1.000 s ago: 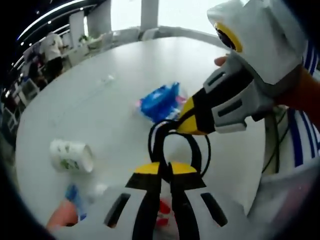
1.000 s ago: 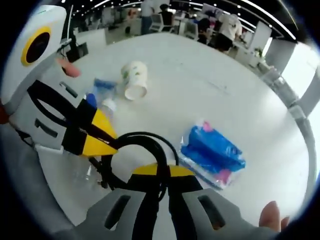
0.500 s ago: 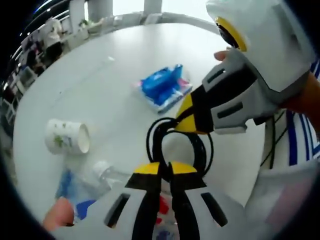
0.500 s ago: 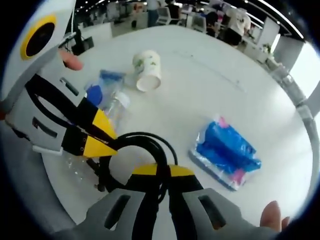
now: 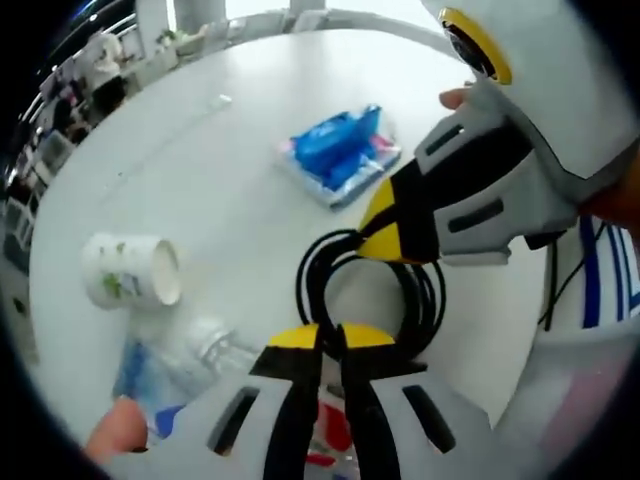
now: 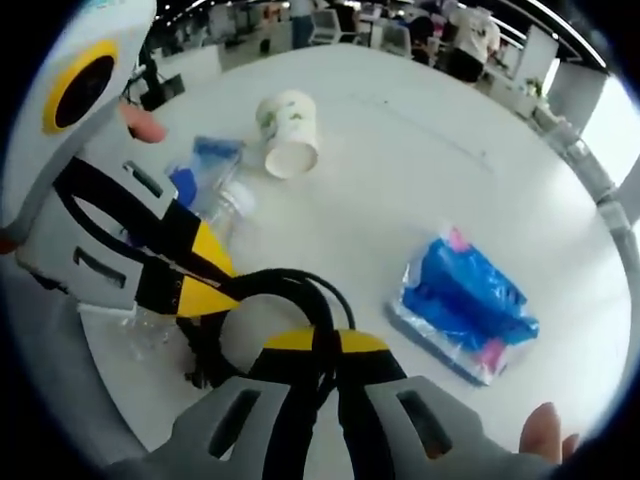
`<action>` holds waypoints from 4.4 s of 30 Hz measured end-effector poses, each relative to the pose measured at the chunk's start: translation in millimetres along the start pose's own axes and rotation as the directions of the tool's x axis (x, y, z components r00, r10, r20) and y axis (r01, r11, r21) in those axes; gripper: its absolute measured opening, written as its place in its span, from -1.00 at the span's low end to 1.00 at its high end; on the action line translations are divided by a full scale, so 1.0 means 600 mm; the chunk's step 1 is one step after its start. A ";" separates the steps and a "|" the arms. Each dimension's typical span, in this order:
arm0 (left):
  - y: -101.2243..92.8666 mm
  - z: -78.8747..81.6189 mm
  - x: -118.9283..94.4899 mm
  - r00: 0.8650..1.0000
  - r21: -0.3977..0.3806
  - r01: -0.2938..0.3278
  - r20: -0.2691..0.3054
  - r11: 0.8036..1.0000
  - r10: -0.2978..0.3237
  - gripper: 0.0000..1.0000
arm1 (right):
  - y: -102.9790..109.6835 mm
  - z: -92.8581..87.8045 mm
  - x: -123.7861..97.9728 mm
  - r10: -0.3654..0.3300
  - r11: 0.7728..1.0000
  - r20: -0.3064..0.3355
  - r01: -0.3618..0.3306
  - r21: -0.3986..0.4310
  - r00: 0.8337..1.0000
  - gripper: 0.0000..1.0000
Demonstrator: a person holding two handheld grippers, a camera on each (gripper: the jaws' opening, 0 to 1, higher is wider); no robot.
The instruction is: Arrange the tabletop items into an orderly group along one side of the table until the central work area is clear of visible clutter.
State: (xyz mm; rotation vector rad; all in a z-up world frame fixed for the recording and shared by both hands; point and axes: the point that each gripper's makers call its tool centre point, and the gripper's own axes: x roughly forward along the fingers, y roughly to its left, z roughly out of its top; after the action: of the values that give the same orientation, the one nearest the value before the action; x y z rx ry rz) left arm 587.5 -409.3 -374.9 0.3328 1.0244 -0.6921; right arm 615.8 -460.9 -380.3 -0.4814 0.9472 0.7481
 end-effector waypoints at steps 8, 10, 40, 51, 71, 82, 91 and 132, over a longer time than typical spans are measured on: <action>0.007 -0.004 0.008 1.000 -0.003 -0.008 -0.001 1.000 0.008 -0.93 | -0.001 -0.002 0.011 0.012 1.000 0.006 -0.012 0.023 1.000 -0.88; 0.008 -0.006 0.011 1.000 0.004 -0.008 -0.001 1.000 0.008 -0.92 | 0.000 -0.002 0.014 0.014 1.000 0.006 -0.014 0.023 1.000 -0.88; 0.010 -0.008 0.013 0.998 0.054 0.010 0.067 0.998 -0.014 -0.89 | -0.013 -0.008 0.010 0.003 0.997 0.051 -0.007 0.073 0.999 -0.68; 0.015 -0.003 0.005 0.994 0.059 0.017 0.111 0.998 -0.023 -0.77 | -0.025 0.001 -0.019 0.011 0.992 0.137 -0.029 0.126 0.991 -0.57; 0.007 0.033 -0.031 0.957 0.092 0.087 0.270 0.992 -0.109 -0.42 | -0.014 0.023 -0.052 0.065 0.991 0.277 -0.094 0.093 0.959 -0.10; -0.007 0.046 -0.061 0.885 0.100 0.206 0.405 0.973 -0.229 -0.07 | 0.003 0.031 -0.063 0.113 0.991 0.311 -0.128 0.028 0.944 0.17; -0.013 0.053 -0.086 0.820 0.103 0.271 0.497 0.957 -0.286 0.20 | 0.016 0.040 -0.074 0.150 0.987 0.347 -0.160 0.000 0.926 0.37; 0.029 -0.006 -0.199 0.665 -0.003 0.342 0.707 0.940 -0.240 0.97 | 0.046 0.086 -0.110 0.219 0.975 0.424 -0.215 -0.058 0.879 0.80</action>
State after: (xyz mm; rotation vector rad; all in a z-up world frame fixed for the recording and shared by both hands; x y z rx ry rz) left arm 557.0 -350.2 -274.1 -0.2325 0.3755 -0.9374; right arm 598.8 -431.9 -298.4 -0.2015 0.5868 1.0146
